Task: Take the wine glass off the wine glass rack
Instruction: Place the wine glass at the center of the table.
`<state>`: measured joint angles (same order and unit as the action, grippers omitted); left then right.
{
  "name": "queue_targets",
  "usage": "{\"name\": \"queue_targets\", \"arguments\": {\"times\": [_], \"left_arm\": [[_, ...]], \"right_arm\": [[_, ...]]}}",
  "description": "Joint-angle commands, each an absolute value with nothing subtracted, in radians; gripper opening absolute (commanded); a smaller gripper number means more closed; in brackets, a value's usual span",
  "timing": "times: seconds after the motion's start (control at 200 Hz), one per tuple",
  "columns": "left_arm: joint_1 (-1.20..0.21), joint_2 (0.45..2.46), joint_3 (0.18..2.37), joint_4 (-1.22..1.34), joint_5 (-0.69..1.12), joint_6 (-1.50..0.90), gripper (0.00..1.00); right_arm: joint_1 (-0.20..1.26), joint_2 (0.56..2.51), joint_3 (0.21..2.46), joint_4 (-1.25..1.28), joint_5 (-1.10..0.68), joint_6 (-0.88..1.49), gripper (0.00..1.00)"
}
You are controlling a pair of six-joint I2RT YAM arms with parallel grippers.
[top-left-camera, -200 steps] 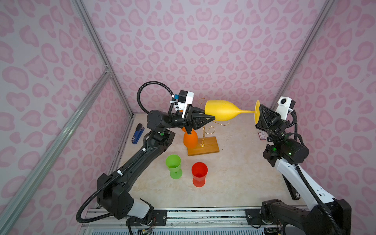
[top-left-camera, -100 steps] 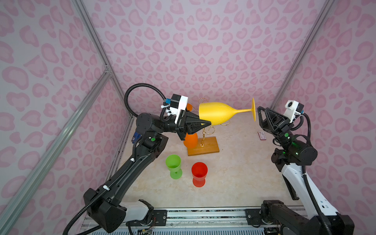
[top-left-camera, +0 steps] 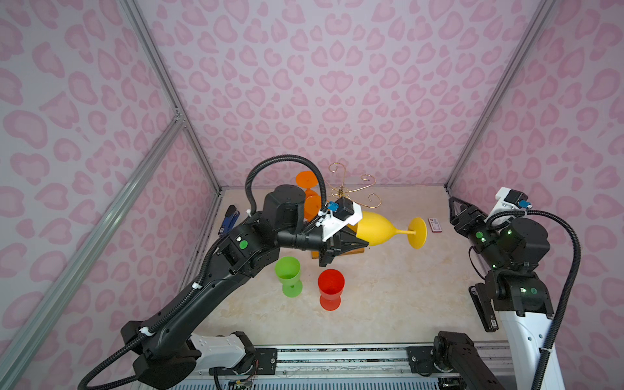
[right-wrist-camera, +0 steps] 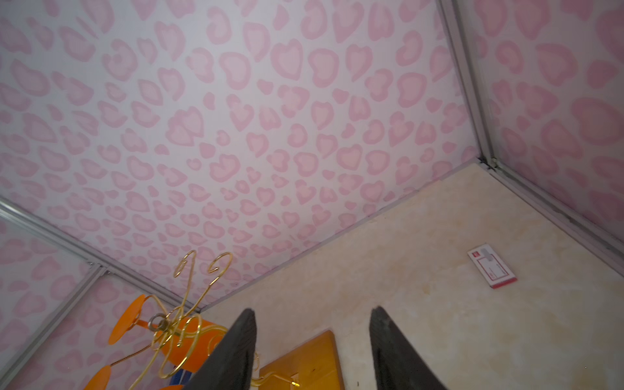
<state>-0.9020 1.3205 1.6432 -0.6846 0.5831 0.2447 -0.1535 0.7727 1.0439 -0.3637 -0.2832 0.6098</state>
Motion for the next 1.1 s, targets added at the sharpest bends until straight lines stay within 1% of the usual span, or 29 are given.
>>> {"name": "queue_targets", "arguments": {"times": [0.0, 0.205, 0.325, 0.51, 0.575, 0.69, 1.096], "left_arm": [[-0.953, 1.366, 1.680, -0.884, 0.376, 0.325, 0.02], [-1.054, 1.516, 1.791, -1.036, 0.175, 0.337, 0.02], [-1.103, 1.667, 1.894, -1.134, 0.085, 0.345, 0.02], [-1.159, 1.929, 2.106, -1.310, -0.037, 0.357, 0.02], [-1.164, 2.003, 2.171, -1.366, -0.053, 0.359, 0.02], [-1.166, 2.078, 2.223, -1.406, -0.061, 0.360, 0.02], [-1.161, 2.164, 2.228, -1.427, -0.066, 0.362, 0.02]], "right_arm": [[-0.209, 0.775, 1.015, -0.404, -0.234, 0.590, 0.55], [-0.326, 0.778, 0.945, -0.371, -0.280, 0.626, 0.56], [-0.368, 0.770, 0.902, -0.345, -0.310, 0.646, 0.56], [-0.389, 0.758, 0.869, -0.330, -0.321, 0.655, 0.56], [-0.391, 0.755, 0.864, -0.326, -0.322, 0.656, 0.56], [-0.391, 0.753, 0.852, -0.315, -0.327, 0.663, 0.56], [-0.393, 0.752, 0.808, -0.281, -0.350, 0.687, 0.56]]}}
